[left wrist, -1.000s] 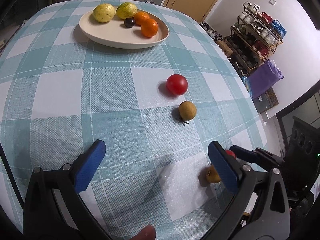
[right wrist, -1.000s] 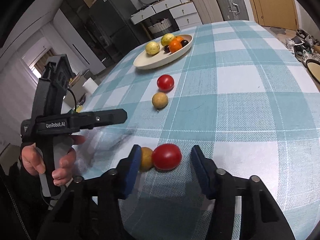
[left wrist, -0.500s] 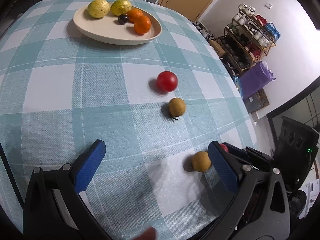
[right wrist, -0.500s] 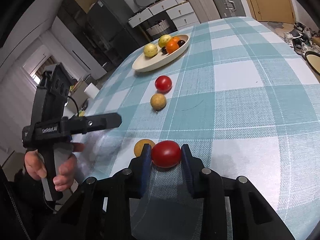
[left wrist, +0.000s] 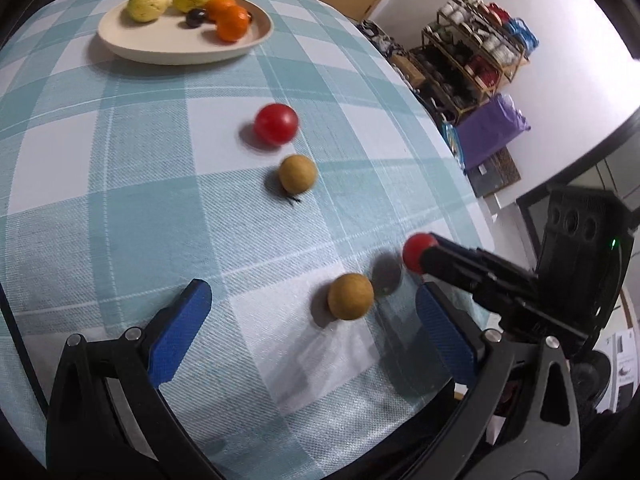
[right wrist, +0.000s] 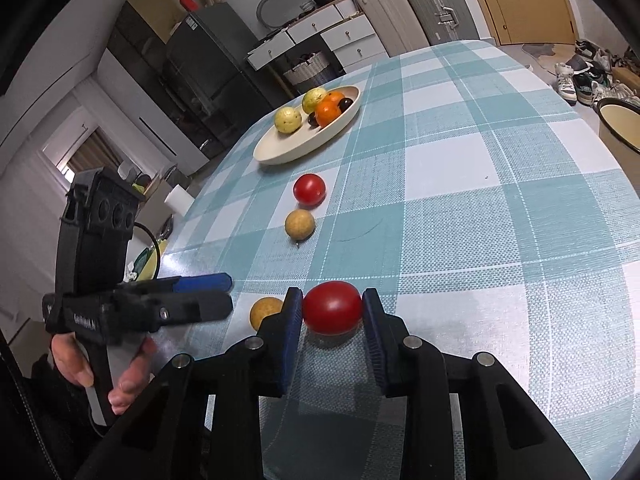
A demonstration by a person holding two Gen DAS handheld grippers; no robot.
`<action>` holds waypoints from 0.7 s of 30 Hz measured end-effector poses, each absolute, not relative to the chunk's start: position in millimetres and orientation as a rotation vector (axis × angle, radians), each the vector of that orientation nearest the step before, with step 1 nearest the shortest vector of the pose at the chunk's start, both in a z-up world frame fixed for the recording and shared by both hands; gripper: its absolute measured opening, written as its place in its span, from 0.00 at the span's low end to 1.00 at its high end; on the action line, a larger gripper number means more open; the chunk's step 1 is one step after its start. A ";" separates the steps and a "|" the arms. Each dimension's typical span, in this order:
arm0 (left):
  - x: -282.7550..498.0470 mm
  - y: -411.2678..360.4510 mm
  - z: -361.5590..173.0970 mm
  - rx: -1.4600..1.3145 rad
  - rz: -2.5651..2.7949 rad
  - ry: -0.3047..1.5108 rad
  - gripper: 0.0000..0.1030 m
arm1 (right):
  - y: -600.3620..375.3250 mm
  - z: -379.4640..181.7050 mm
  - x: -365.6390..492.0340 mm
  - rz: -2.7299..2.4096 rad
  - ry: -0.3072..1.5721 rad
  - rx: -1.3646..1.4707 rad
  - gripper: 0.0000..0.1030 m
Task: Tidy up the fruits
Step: 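Grasp the red tomato with the right gripper and lift it, then grasp the small brown fruit with the left gripper while the right gripper holds the tomato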
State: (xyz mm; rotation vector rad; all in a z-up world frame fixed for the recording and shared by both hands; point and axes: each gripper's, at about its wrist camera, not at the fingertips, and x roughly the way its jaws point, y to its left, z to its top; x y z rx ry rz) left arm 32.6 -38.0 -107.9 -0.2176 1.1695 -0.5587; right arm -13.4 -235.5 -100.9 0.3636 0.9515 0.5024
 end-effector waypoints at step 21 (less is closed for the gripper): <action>13.2 -86.5 -108.2 -0.006 -0.658 1.120 0.23 | -256.3 -88.3 -19.8 0.483 0.908 0.393 0.30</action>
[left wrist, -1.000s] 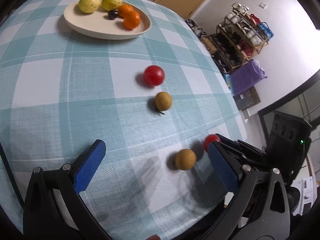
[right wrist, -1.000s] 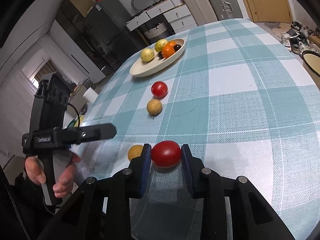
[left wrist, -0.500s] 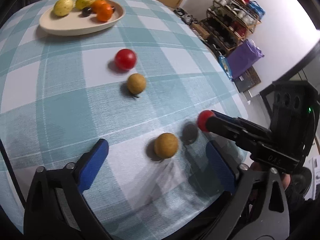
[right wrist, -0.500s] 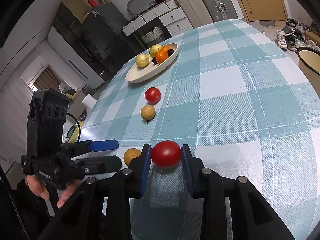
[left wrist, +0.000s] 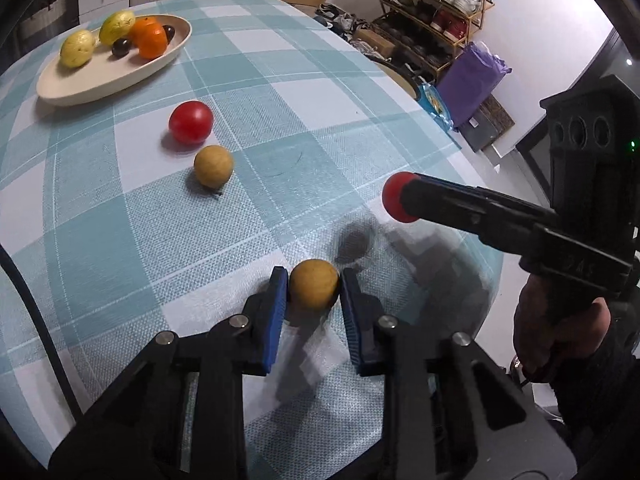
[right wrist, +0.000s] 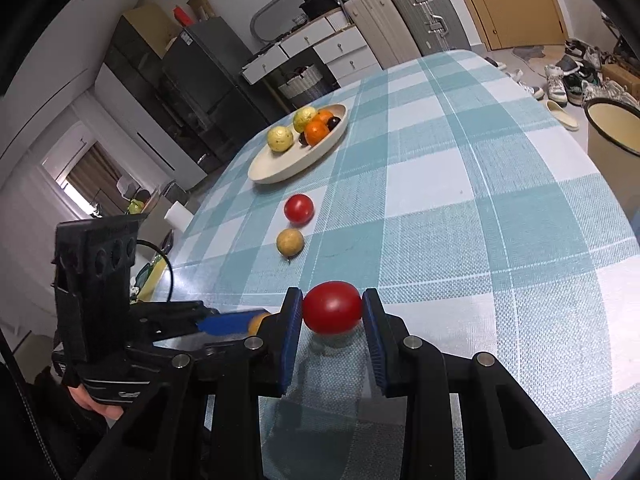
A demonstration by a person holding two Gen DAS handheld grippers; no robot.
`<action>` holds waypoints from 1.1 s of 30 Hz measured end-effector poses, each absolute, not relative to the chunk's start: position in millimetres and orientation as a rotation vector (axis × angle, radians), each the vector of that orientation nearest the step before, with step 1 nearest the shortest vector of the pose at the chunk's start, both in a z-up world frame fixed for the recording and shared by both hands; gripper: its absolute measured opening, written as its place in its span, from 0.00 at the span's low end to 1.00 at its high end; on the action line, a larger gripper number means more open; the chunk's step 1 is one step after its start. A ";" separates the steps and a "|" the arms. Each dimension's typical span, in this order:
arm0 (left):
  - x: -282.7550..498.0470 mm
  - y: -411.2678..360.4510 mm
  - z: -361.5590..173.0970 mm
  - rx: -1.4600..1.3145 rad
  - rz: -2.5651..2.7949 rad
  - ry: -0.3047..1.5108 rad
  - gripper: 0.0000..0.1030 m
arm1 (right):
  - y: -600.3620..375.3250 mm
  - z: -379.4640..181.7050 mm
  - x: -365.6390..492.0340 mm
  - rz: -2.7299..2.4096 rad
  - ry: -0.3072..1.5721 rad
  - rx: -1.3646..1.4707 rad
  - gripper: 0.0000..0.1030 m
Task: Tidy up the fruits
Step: 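Grasp the small brown fruit with the left gripper while the right gripper holds the tomato, then carry tomato and brown fruit to the plate and open both grippers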
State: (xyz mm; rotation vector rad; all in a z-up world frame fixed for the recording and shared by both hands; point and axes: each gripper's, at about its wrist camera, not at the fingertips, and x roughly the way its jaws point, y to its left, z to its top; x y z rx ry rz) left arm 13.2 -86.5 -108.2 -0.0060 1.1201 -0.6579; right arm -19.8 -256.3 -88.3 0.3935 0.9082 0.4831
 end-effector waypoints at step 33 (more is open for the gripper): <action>131.6 36.8 -47.1 -0.227 -0.402 0.932 0.23 | -179.7 -50.5 95.3 0.642 0.865 0.329 0.30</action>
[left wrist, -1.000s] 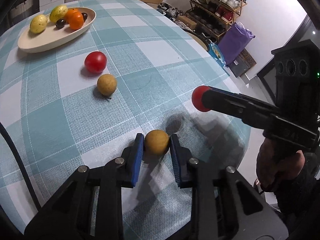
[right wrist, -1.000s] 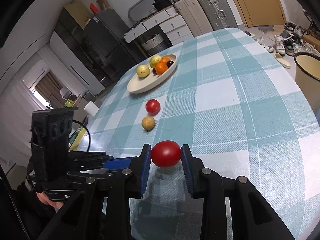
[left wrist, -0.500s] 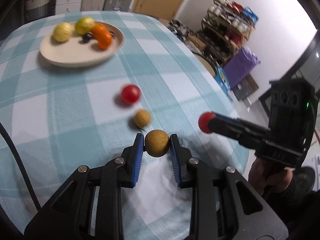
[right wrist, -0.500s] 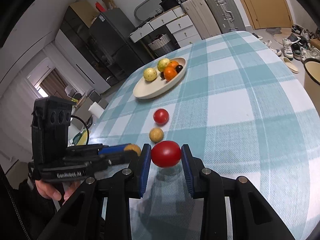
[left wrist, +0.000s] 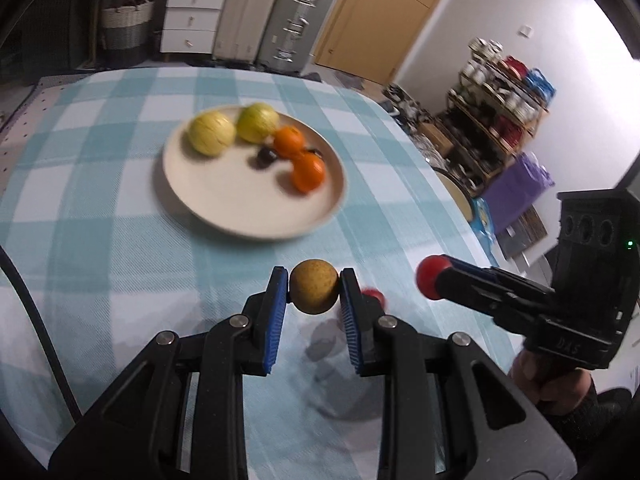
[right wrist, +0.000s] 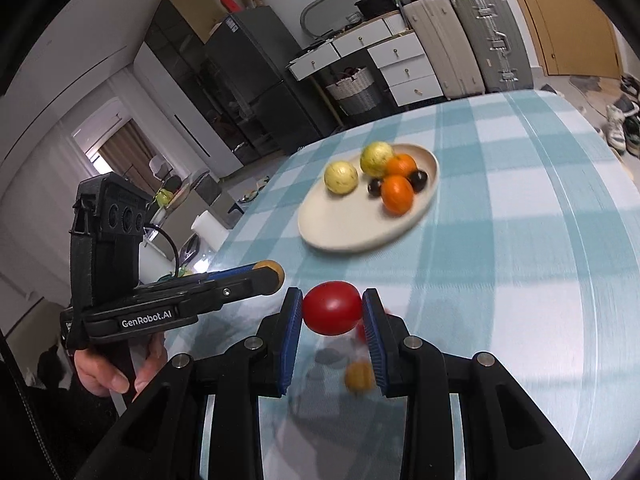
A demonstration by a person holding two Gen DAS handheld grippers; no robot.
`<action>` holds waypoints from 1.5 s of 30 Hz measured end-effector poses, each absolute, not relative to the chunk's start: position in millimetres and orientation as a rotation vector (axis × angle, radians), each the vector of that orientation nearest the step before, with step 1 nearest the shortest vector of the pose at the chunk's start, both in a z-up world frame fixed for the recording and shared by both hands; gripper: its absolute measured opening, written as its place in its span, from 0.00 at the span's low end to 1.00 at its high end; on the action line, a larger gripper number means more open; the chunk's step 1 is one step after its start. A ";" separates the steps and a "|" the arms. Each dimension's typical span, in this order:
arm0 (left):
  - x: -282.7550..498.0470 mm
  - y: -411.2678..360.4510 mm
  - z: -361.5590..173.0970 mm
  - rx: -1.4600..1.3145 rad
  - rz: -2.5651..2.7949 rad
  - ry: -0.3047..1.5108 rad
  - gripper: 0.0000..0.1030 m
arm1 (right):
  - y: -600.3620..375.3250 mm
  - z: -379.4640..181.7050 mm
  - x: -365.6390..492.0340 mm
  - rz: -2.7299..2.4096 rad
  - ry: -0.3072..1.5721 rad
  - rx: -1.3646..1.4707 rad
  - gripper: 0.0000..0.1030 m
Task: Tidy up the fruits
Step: 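Carry tomato and brown fruit to the plate and open both grippers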
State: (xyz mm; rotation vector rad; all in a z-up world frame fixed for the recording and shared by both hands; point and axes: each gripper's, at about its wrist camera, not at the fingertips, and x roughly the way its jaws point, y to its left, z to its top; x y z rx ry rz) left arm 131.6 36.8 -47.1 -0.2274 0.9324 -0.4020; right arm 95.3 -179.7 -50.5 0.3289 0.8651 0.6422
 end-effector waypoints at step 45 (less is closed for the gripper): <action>277.7 85.4 -96.1 -0.280 -0.212 0.983 0.23 | -74.0 -87.3 273.3 0.614 0.946 0.188 0.33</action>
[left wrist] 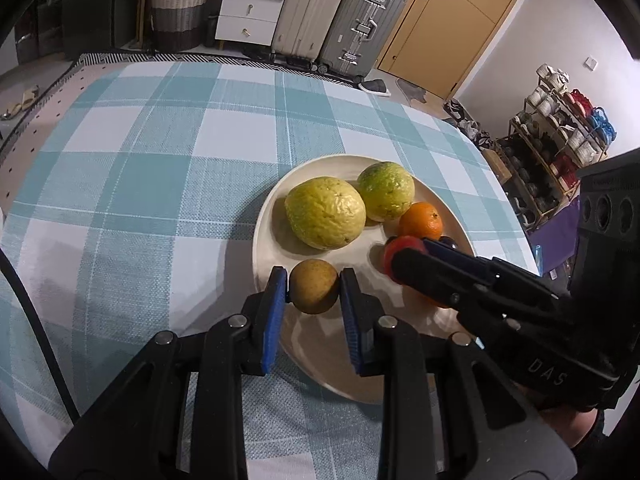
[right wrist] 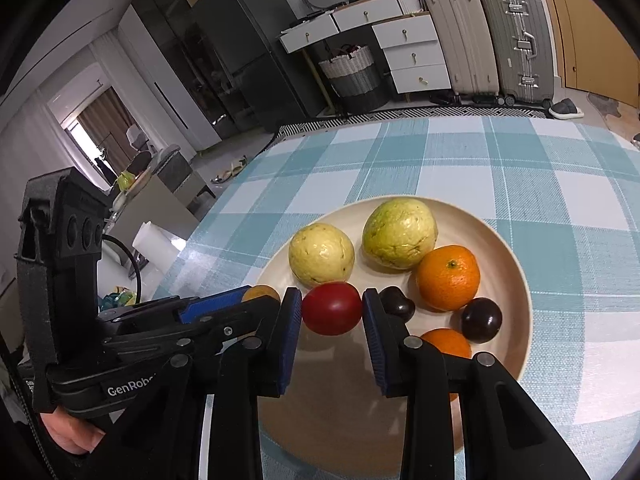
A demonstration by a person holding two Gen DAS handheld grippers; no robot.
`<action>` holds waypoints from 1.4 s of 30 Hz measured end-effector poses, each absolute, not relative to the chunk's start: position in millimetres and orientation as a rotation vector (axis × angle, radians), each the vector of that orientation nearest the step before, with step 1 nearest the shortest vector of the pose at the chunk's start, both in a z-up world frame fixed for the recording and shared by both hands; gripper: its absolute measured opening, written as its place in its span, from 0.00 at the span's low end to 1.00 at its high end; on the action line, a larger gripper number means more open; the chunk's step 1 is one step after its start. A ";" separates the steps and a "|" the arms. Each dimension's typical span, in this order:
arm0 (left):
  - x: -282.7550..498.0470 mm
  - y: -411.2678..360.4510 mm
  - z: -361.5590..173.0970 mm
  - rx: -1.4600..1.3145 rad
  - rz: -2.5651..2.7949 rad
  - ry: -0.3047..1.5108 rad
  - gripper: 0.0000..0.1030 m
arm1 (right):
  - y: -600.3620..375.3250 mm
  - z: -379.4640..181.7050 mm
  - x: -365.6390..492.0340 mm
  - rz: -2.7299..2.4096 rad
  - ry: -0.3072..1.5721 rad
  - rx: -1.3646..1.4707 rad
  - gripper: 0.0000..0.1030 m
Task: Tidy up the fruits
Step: 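Carry tomato and brown fruit to the plate and open both grippers, then withdraw both grippers and close the left gripper on the last brown fruit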
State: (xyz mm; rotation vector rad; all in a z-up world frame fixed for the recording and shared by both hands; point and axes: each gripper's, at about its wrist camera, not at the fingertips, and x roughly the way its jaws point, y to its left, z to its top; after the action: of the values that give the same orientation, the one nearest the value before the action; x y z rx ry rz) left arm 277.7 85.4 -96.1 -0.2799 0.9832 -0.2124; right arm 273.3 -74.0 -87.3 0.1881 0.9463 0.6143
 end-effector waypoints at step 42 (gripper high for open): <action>131.2 35.1 -54.4 -0.226 -0.207 0.932 0.82 | -181.1 -6.0 131.7 0.449 0.732 0.234 0.97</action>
State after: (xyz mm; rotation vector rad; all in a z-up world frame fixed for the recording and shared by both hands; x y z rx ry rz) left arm 131.2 35.1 -54.4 -0.2260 0.9319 -0.2067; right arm 131.7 -181.1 -6.0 0.2345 0.7319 0.4492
